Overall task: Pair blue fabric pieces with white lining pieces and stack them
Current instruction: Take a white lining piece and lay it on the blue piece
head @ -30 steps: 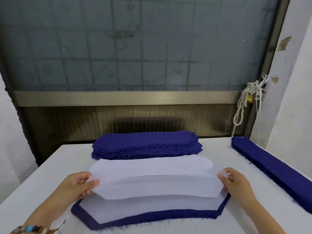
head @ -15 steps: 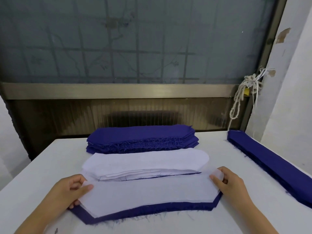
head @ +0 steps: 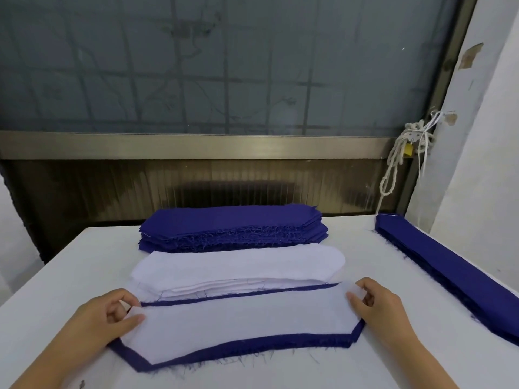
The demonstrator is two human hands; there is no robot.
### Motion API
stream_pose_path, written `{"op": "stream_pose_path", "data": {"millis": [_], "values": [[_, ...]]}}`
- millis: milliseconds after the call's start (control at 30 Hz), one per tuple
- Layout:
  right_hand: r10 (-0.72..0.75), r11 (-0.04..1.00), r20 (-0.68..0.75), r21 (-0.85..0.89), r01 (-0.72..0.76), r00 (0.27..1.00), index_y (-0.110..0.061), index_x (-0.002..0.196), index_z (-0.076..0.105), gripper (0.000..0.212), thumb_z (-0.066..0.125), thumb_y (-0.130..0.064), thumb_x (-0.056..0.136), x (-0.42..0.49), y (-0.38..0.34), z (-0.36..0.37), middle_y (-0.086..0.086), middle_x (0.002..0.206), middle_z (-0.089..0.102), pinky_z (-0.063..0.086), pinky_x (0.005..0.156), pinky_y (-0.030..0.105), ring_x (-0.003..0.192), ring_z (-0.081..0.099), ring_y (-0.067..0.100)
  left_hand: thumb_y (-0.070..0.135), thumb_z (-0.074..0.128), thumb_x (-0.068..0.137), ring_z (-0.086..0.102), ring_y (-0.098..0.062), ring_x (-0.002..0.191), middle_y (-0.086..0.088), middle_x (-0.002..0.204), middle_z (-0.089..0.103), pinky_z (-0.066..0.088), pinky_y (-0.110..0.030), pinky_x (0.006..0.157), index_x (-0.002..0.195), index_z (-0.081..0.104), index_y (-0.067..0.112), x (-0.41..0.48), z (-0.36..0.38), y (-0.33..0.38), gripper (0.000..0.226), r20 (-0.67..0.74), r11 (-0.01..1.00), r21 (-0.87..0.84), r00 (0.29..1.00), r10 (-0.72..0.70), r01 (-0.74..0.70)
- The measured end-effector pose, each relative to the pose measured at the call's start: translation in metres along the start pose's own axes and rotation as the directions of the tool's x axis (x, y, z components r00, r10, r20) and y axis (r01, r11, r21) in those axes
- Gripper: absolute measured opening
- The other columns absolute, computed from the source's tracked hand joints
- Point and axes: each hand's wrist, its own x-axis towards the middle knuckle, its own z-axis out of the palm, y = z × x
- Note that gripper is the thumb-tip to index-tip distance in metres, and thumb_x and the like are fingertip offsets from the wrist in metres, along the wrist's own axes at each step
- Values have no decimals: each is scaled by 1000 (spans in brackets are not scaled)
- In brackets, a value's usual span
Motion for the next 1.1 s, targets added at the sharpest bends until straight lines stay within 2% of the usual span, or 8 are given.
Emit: {"op": "stream_pose_path", "data": {"millis": [67,167,267,433,533,633,867,1100], "values": [[9,1000,-12,3,-9,1000,-23,75,57,16,68,-19,87,1,1,1,-5,56,48,34,50,17,53,43,11,27,80,76,40,-5,45,0,52,54,35,-27,58,81,66,36,-1,0,3,17,10,1000,-18,1000,-6,6],[18,1000,-17,12,-17,1000,-24,78,57,15,66,-18,88,1,0,2,-2,58,49,35,52,20,54,44,12,22,76,81,44,-4,45,-4,56,60,36,-26,57,89,66,26,0,2,4,13,17,999,-29,1000,-19,20],[13,1000,-9,16,-13,1000,-28,80,54,18,65,-17,89,0,-1,1,-1,59,50,36,53,20,55,45,12,18,73,85,45,-5,45,-5,57,61,37,-22,54,93,64,25,0,3,4,13,16,1000,-4,999,-28,28],[-2,1000,-13,30,3,1000,-28,99,50,22,64,-15,90,-3,-3,0,0,59,47,39,55,22,55,45,14,7,67,87,42,-4,45,-4,54,56,33,-17,48,91,61,22,-2,5,1,17,-18,1000,7,1000,-1,2],[-18,1000,3,14,18,1000,-30,106,44,29,62,-13,91,-5,-4,-1,0,57,46,38,54,22,54,44,15,0,66,84,37,-4,45,0,53,52,30,-17,48,81,56,27,-3,7,0,29,-35,1000,24,999,19,-18],[-34,999,15,-15,35,999,-29,102,45,27,60,-10,91,-6,-6,-2,0,58,45,37,53,21,54,43,13,0,67,82,37,-4,46,-2,55,54,34,-22,54,77,54,30,-3,7,0,33,-31,999,29,999,32,-31],[-31,999,6,-40,31,1000,-24,79,55,23,58,-4,89,-7,-9,-2,-3,52,39,32,52,23,50,36,15,2,68,83,37,-4,47,-2,57,54,31,-16,48,81,56,30,-1,8,-2,30,-54,997,17,996,74,-74],[-24,999,4,-35,24,1000,-23,78,57,22,59,-3,88,-8,-12,-1,-3,52,38,33,52,24,50,37,15,2,68,83,37,-3,47,-1,58,53,32,-16,48,84,59,31,0,9,-4,30,-62,996,40,994,88,-85]]}}
